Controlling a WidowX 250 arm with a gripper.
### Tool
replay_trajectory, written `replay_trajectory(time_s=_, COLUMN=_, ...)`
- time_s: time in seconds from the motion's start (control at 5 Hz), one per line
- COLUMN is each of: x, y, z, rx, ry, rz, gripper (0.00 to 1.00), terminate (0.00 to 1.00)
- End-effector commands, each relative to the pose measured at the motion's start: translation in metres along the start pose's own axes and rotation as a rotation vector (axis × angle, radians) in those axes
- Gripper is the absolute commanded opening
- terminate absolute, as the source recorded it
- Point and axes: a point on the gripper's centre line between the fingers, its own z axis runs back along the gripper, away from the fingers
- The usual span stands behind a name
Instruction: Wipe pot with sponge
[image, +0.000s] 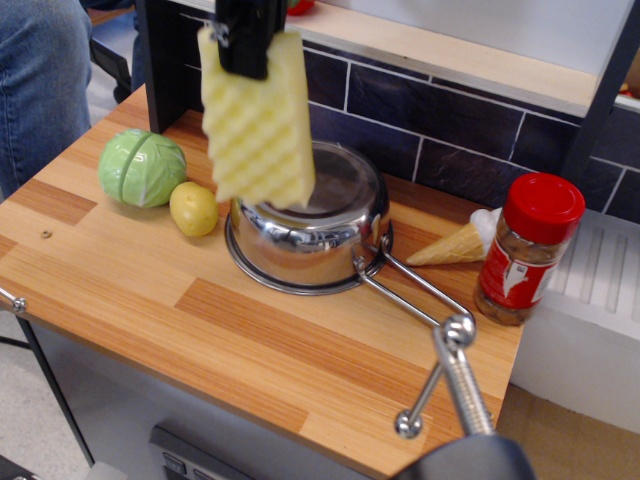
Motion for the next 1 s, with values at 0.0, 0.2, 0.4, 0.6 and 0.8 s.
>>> replay_trajectory(time_s=0.0, x=0.0, y=0.015, z=-0.004, rx=0.045, ry=0.055, rz=0.068, gripper=0.0, terminate=0.0)
replay_trajectory(time_s=0.2, x=0.003, y=0.037, z=0.001, rx=-0.003, ry=0.016, rz=0.133, gripper=0.0, terminate=0.0)
replay_trajectory(time_s=0.4, x=0.003, y=0.053, z=-0.004, rx=0.008, ry=0.042, rz=0.198, gripper=0.0, terminate=0.0)
replay_trajectory(time_s=0.6, x=-0.001, y=0.067, z=0.012, rx=0.063, ry=0.017, rz=0.244, gripper=0.0, terminate=0.0)
replay_trajectory(time_s=0.8, x=-0.001, y=0.069, z=0.038, rx=0.165, ry=-0.007, rz=0.282, gripper=0.0, terminate=1.0)
